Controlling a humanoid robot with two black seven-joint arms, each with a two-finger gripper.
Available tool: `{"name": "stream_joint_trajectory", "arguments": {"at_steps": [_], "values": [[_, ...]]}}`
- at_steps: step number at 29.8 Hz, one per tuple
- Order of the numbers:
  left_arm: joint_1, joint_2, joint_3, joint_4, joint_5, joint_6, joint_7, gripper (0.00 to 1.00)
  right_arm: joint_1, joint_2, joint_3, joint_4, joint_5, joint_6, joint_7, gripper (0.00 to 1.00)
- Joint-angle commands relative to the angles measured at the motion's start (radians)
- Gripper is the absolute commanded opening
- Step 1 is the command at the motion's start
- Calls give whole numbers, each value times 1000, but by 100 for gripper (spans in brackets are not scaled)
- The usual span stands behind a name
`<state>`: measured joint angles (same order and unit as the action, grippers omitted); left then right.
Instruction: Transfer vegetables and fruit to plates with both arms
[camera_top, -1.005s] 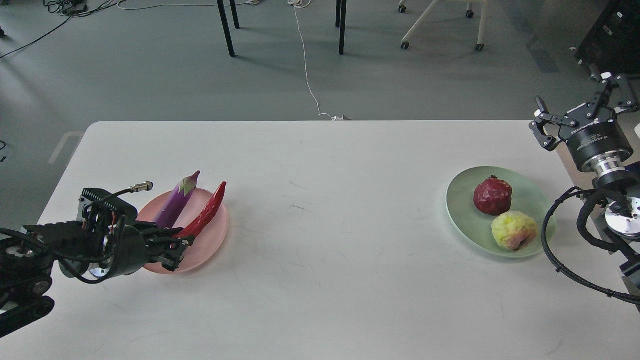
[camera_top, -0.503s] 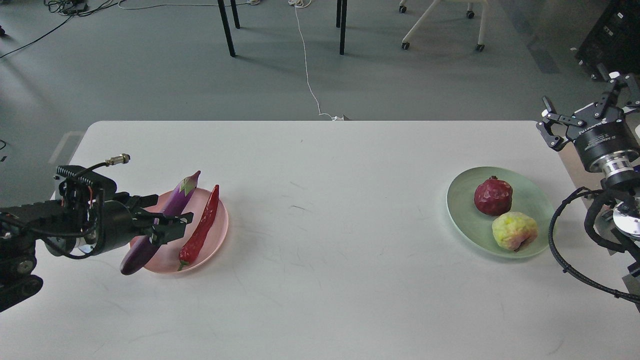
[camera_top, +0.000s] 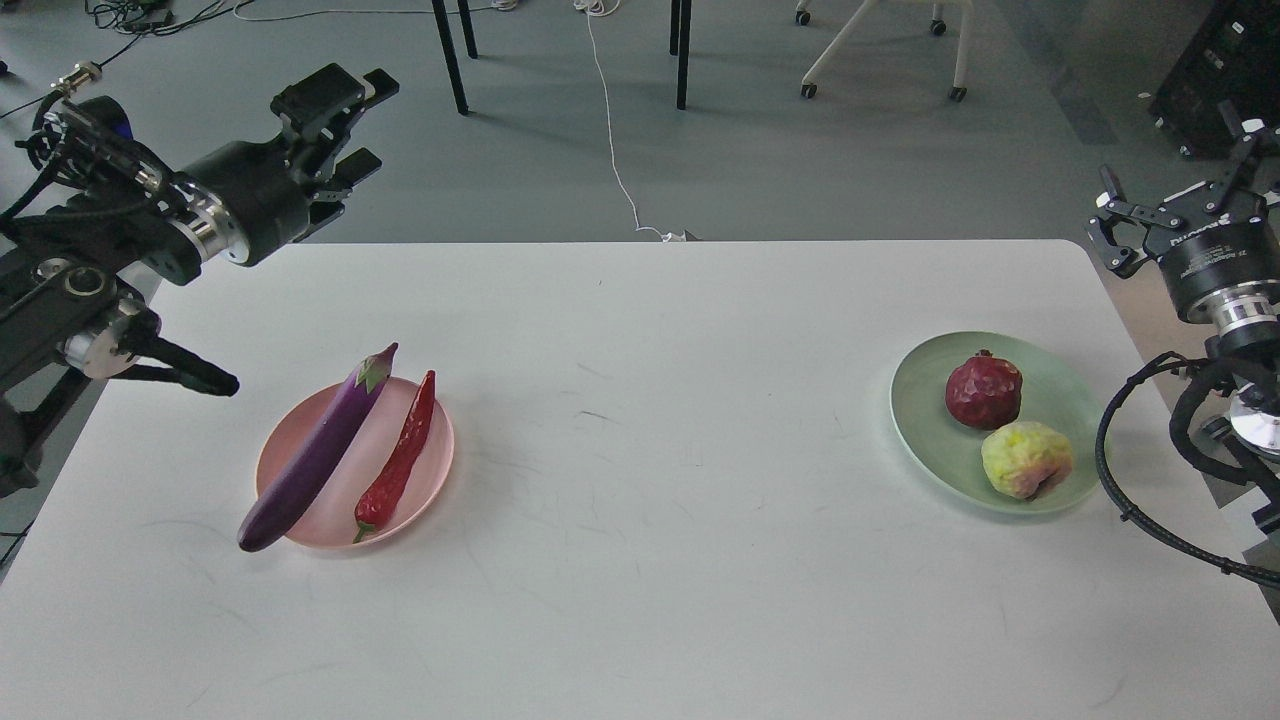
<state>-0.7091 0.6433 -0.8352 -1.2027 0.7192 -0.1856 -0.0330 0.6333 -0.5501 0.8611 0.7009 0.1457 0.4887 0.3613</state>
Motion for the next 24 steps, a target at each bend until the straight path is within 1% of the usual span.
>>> {"name": "stream_joint_trajectory", "arguments": {"at_steps": [1, 4, 8, 9, 12, 15, 17, 19, 24], "values": [[-1, -105, -90, 101, -148, -6, -1, 98, 57, 2, -28, -3, -2, -57, -5, 99], [0, -163, -154, 162, -321, -5, -1, 98, 98, 21, -68, -3, -3, -123, -8, 99], [0, -204, -197, 265, -542, -8, -2, 98, 121, 44, -73, -11, -2, -125, -19, 99], [2, -211, -208, 285, -581, -12, -2, 98, 121, 53, -64, -11, 0, -124, -30, 99], [5, -228, -232, 337, -675, -43, -8, 98, 123, 104, -36, -12, 24, -116, -84, 99], [8, -243, -232, 397, -692, -55, -8, 98, 114, 154, 22, -35, 75, -120, -105, 99], [7, -252, -232, 437, -693, -55, -7, 98, 112, 194, 45, -66, 109, -127, -105, 99], [7, -257, -231, 468, -693, -57, -7, 98, 114, 217, 49, -89, 112, -127, -94, 99], [11, -281, -225, 483, -693, -69, -10, 98, 121, 225, 29, -165, 107, -130, -93, 99]]}}
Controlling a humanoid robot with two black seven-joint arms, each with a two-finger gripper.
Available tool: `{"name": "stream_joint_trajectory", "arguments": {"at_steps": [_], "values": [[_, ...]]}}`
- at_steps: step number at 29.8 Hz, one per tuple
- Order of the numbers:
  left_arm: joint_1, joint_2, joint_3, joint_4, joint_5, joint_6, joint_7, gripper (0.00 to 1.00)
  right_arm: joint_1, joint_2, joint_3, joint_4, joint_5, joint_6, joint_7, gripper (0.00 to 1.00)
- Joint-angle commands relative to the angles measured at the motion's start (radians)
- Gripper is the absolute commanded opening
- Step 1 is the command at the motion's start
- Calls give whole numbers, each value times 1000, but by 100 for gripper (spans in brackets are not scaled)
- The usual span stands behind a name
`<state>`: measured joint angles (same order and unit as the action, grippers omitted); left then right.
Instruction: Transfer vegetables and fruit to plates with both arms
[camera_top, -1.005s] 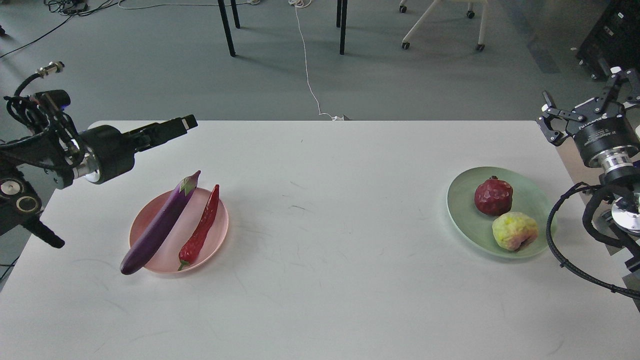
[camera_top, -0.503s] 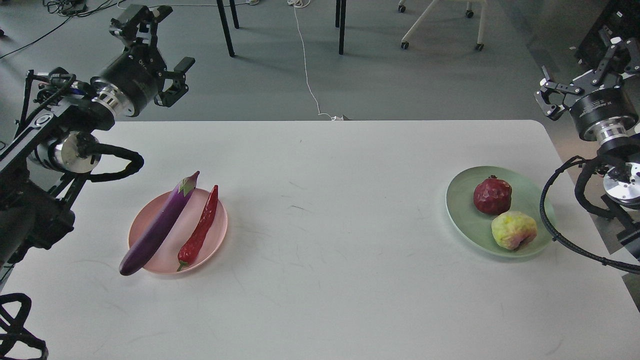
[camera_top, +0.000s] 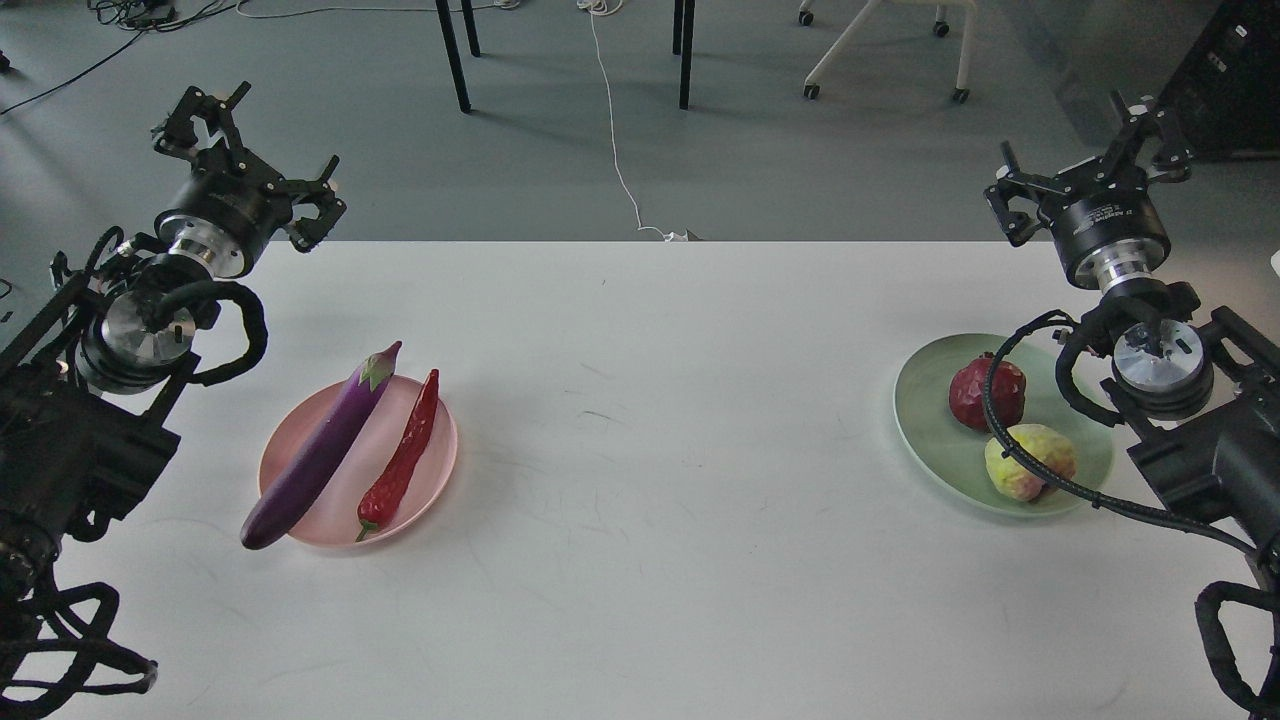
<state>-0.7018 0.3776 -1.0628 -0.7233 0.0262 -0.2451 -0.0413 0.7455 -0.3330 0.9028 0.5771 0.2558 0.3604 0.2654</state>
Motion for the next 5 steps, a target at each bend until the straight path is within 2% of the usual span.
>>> {"name": "stream_joint_trajectory", "arguments": {"at_steps": [1, 5], "values": [[5, -23, 3, 4, 0, -14, -3, 98, 9, 12, -21, -49, -3, 2, 3, 99], [33, -34, 6, -8, 0, -25, -14, 98, 14, 11, -59, -40, -3, 9, 5, 99]]}}
